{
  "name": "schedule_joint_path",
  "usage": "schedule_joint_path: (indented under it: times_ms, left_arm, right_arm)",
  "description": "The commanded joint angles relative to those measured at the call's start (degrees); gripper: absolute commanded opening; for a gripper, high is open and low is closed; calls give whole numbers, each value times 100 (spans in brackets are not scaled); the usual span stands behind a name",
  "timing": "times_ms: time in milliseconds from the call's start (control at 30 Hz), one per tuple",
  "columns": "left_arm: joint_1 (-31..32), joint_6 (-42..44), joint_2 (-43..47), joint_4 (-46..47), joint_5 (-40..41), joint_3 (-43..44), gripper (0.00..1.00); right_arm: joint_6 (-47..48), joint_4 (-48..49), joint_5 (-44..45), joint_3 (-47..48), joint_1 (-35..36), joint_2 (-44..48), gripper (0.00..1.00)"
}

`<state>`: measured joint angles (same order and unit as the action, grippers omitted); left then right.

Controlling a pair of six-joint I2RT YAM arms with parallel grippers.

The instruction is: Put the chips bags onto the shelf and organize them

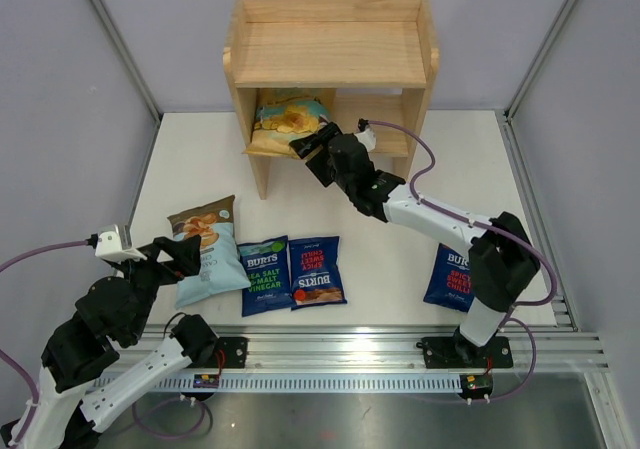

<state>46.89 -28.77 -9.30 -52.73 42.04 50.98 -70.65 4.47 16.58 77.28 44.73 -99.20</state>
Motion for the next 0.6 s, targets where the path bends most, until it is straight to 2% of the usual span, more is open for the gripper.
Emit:
schedule_joint_path:
  times_ms: [0,133,267,300,567]
  left_arm:
    - [-14,-32,-80,158,138,8,99]
    - [-14,-23,-133,175,120,0,99]
    - [-14,-23,-239,175,111,0,99]
    - [-14,-32,-274,175,111,8,99]
    - [-14,-269,-1194,-53,375,175,99]
  right_arm:
    - [227,203,-49,-10,18,445,78]
    - [569,414,-295,-46,18,533,80]
    - [702,336,-559,24,-26,551,98]
    - [702,231,-568,24,-52,568,99]
    - [833,1,-568,-397,-149,963,99]
